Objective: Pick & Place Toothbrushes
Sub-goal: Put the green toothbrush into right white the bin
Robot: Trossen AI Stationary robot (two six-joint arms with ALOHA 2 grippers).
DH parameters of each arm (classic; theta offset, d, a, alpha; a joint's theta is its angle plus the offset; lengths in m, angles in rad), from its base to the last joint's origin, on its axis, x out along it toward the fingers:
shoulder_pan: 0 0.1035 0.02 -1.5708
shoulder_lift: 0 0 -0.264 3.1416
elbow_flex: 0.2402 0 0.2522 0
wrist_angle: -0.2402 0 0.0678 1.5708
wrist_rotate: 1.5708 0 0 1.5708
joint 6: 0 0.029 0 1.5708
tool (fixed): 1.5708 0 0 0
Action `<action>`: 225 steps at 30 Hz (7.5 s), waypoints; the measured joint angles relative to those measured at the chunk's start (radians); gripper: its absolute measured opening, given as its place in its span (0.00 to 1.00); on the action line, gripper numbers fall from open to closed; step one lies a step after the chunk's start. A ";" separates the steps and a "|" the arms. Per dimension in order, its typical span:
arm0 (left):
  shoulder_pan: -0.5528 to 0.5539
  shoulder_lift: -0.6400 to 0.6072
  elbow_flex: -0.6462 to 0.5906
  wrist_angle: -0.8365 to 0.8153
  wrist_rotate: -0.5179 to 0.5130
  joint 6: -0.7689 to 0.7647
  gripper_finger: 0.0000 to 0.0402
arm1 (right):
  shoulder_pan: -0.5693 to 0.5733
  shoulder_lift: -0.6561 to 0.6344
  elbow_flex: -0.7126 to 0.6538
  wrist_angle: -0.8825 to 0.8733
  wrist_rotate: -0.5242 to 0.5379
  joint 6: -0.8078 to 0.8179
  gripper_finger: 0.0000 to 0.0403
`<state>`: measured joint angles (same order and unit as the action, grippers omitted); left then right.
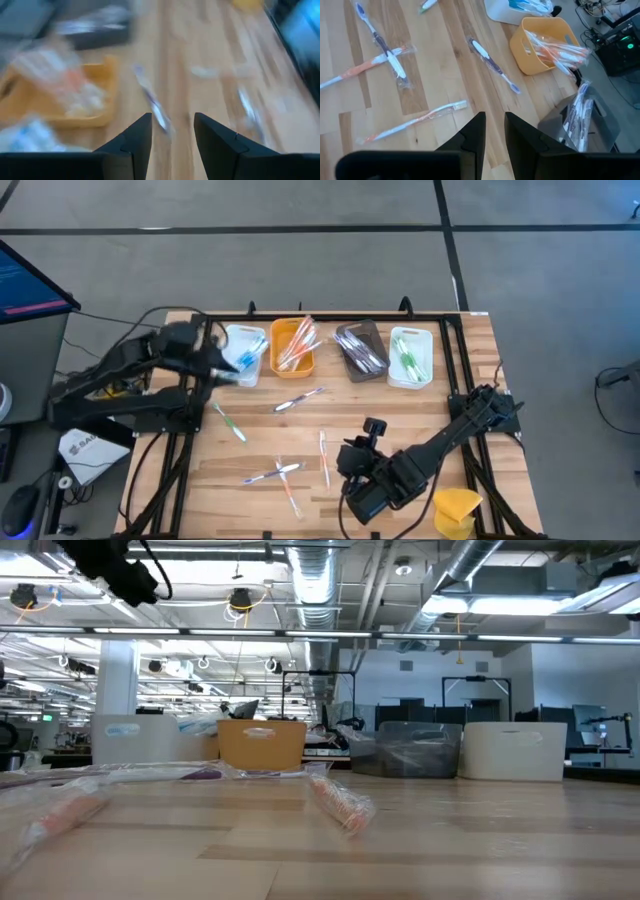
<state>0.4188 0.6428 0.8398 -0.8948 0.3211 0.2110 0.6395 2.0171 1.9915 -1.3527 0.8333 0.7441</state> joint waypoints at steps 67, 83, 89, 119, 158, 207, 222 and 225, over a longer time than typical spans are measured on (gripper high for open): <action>-0.774 0.630 -0.076 -0.114 -0.329 -0.105 0.35 | -0.014 0.000 0.000 0.022 -0.002 0.006 0.16; -0.771 0.810 -0.081 -0.108 -0.340 -0.119 0.35 | -0.005 0.000 0.000 0.022 -0.002 0.008 0.16; -0.771 0.804 -0.081 -0.100 -0.350 -0.119 0.35 | -0.005 0.000 0.000 0.022 -0.002 0.008 0.16; -0.771 0.841 -0.086 -0.062 -0.359 -0.115 0.35 | -0.005 0.000 0.000 0.022 -0.002 0.008 0.16; -0.832 0.749 0.072 -0.035 -0.583 -0.080 0.03 | -0.016 0.000 0.000 0.074 -0.114 0.013 0.16; -0.916 0.486 -0.446 1.808 -0.334 0.250 0.03 | -0.229 0.060 0.001 0.668 -0.436 -0.490 0.59; -0.918 0.485 -0.446 1.750 -0.348 0.219 0.03 | -0.230 0.014 0.001 0.624 -0.445 -0.481 0.59; -0.918 0.485 -0.446 1.747 -0.347 0.219 0.03 | -0.227 0.014 0.001 0.640 -0.448 -0.481 0.59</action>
<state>-0.4995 1.1278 0.3943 0.8527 -0.0262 0.4297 0.4130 2.0315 1.9923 -0.7125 0.3852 0.2626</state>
